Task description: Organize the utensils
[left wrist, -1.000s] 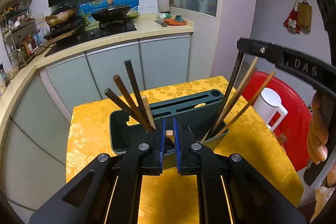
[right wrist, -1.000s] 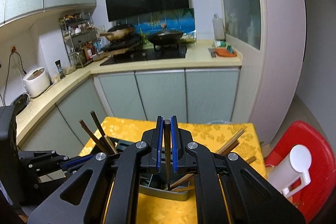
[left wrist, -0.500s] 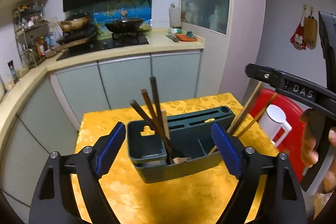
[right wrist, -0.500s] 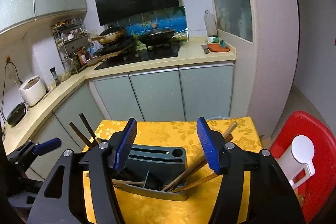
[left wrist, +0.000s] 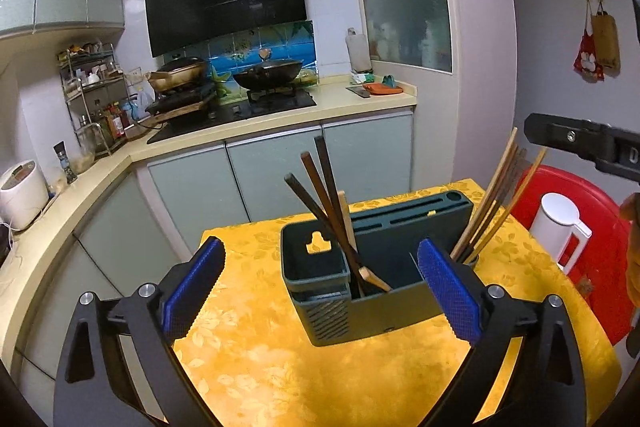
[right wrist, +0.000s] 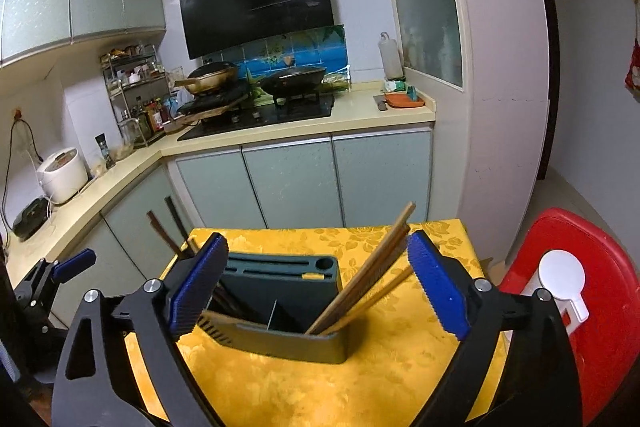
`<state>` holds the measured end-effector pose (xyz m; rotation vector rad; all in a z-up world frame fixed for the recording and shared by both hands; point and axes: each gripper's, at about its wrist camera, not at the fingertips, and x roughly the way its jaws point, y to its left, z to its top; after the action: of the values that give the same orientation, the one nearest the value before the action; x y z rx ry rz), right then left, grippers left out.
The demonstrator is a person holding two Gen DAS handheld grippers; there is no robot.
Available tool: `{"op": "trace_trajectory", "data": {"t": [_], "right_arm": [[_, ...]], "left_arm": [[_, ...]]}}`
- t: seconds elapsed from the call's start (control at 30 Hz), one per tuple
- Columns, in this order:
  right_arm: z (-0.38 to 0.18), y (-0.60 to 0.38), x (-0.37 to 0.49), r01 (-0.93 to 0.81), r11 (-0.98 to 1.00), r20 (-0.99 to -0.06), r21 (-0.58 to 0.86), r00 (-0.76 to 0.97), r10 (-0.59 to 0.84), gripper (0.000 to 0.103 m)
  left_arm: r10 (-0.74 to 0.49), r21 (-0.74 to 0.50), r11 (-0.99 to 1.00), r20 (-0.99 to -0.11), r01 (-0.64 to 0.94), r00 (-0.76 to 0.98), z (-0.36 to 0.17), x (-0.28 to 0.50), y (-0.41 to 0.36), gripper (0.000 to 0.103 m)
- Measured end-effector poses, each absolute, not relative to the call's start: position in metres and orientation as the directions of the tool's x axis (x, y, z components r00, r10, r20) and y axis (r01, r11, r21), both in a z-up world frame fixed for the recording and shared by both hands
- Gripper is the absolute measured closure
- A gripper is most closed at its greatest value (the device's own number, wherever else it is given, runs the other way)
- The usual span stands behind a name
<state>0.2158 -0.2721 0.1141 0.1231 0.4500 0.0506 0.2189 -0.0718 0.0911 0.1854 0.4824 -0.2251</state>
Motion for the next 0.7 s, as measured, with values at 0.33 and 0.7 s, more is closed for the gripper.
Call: {"op": "trace_trajectory", "data": {"t": [0.33, 0.7], "right_arm": [[0.098, -0.259, 0.175, 0.017, 0.998, -0.370, 0.061, 0.929, 0.007, 0.007], [0.063, -0.251, 0.142, 0.002, 0.999, -0.419, 0.054, 0.908, 0.020, 0.007]], "left_arm": [[-0.158, 0.077, 0.973, -0.462, 0.217, 0.872, 0.083, 0.190, -0.056, 0.009], [-0.107, 0.079, 0.985, -0.421, 0.154, 0.901, 0.070, 0.146, -0.030, 0.009]]}}
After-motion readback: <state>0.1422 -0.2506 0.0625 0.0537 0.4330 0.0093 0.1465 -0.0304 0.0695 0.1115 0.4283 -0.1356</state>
